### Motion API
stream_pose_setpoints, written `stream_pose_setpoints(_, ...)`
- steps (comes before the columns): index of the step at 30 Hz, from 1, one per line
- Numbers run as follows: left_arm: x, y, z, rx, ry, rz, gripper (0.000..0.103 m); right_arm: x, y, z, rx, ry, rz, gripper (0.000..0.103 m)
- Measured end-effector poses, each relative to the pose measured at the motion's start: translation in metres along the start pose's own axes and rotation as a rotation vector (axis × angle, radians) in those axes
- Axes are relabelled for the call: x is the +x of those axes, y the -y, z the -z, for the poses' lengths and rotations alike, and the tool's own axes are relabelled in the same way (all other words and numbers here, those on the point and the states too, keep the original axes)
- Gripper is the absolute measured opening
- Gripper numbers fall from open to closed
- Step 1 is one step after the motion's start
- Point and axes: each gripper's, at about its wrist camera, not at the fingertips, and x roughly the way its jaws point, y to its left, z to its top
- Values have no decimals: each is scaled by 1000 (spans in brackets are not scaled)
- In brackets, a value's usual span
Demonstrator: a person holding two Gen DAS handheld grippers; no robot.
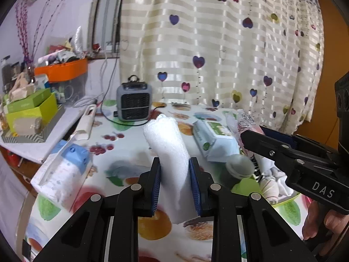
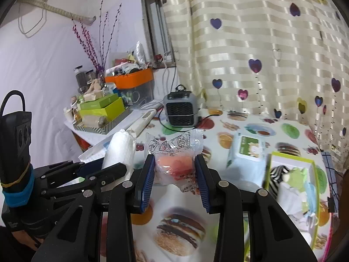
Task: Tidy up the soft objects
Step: 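Carry the white roll and pink packet over the yellow-green box with both tools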
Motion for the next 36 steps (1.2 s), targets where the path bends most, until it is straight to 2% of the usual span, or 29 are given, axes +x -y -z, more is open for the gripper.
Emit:
stream_pose_setpoints(8, 11, 33, -4, 47, -11, 56, 24, -26, 32, 7, 51, 26, 59, 38)
stream_pose_setpoints(12, 16, 52, -5, 73, -10, 107, 24, -41, 54, 12, 89, 38, 104, 38)
stream_pose_setpoints(19, 31, 75, -8, 53, -35, 304, 24, -66, 90, 21, 156, 58, 185, 38)
stream_pose_setpoints(21, 35, 81, -8, 56, -38, 335, 24, -73, 100, 25, 177, 64, 208, 38)
stream_pose_setpoints(36, 61, 131, -12, 116, -85, 418, 24, -95, 163, 45, 284, 72, 318, 38)
